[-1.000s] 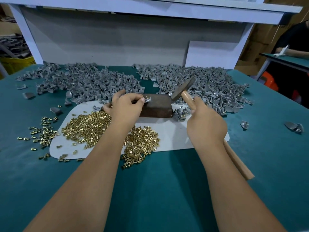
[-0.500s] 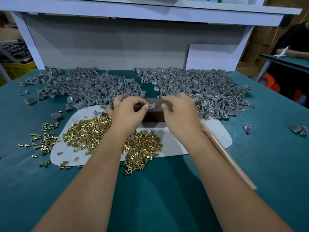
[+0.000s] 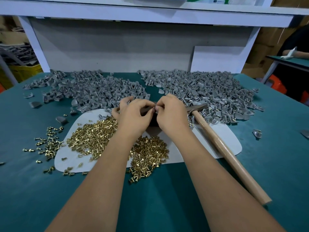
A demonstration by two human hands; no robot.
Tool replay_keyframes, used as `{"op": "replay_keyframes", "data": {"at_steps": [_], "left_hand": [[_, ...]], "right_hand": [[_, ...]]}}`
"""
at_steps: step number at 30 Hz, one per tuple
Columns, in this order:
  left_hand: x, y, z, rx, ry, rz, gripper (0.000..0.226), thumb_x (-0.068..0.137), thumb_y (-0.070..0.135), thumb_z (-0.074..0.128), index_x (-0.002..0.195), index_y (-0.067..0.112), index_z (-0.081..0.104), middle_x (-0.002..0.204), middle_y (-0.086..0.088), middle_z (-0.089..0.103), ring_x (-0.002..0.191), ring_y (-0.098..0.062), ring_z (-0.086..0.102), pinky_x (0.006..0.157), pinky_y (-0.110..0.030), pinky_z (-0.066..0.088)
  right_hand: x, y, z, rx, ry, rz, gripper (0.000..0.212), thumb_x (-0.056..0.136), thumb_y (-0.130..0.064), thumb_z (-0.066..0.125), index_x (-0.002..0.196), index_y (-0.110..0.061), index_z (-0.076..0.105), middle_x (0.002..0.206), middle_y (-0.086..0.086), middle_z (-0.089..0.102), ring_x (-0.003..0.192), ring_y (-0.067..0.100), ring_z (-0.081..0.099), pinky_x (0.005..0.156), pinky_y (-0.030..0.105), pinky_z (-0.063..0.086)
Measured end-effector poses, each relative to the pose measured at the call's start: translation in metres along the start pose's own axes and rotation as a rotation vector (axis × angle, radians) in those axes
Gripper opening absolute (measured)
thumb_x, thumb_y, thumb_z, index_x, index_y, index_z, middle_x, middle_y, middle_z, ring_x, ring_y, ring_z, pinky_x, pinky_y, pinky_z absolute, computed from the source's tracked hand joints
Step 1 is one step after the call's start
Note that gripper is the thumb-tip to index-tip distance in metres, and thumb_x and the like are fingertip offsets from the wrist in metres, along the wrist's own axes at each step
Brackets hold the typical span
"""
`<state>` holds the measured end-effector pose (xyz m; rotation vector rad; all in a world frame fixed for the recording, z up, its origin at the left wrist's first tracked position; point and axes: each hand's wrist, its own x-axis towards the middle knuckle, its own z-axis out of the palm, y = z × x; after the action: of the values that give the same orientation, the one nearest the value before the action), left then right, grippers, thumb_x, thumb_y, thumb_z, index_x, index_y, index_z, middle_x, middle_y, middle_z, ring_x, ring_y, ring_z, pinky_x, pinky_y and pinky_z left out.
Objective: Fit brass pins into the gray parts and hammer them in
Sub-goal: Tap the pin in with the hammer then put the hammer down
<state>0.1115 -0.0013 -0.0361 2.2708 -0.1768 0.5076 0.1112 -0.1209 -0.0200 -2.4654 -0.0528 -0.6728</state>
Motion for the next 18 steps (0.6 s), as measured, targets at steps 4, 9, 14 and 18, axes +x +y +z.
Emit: {"op": "replay_keyframes", "data": {"at_steps": [4, 9, 14, 18], "left_hand": [[-0.0010, 0.0006, 0.0023, 0.014, 0.025, -0.027, 0.010, 0.092, 0.039, 0.065, 0.084, 0.045, 0.062, 0.093, 0.028, 0.055, 0.137, -0.013, 0.026, 0.110, -0.049, 0.013], [-0.0010, 0.0003, 0.0025, -0.061, 0.011, -0.040, 0.013, 0.091, 0.032, 0.067, 0.085, 0.043, 0.062, 0.088, 0.028, 0.052, 0.140, -0.013, 0.024, 0.115, -0.053, 0.017], [-0.0019, 0.0022, 0.0033, -0.037, 0.025, -0.047, 0.014, 0.089, 0.033, 0.069, 0.083, 0.044, 0.063, 0.089, 0.038, 0.032, 0.140, -0.012, 0.025, 0.116, -0.053, 0.014], [-0.0026, 0.0008, 0.0054, 0.022, 0.054, -0.049, 0.008, 0.089, 0.038, 0.069, 0.085, 0.044, 0.066, 0.087, 0.041, 0.026, 0.139, -0.011, 0.027, 0.112, -0.048, 0.010]], "right_hand": [[-0.0033, -0.0019, 0.0001, 0.061, 0.027, 0.033, 0.014, 0.089, -0.013, 0.059, 0.076, -0.013, 0.064, 0.089, -0.003, 0.053, 0.080, 0.016, 0.050, 0.069, 0.027, 0.037], [-0.0061, -0.0035, -0.0001, 0.109, 0.051, 0.078, 0.014, 0.089, -0.011, 0.057, 0.077, -0.011, 0.065, 0.089, -0.002, 0.057, 0.078, 0.016, 0.051, 0.068, 0.027, 0.037], [-0.0077, -0.0009, -0.0002, 0.098, 0.064, 0.048, 0.014, 0.088, -0.010, 0.059, 0.076, -0.011, 0.065, 0.088, -0.003, 0.056, 0.078, 0.014, 0.049, 0.067, 0.025, 0.033], [-0.0091, 0.0002, 0.0021, 0.092, 0.094, 0.017, 0.014, 0.088, -0.009, 0.060, 0.075, -0.012, 0.065, 0.086, -0.002, 0.057, 0.078, 0.014, 0.049, 0.067, 0.026, 0.034]]}}
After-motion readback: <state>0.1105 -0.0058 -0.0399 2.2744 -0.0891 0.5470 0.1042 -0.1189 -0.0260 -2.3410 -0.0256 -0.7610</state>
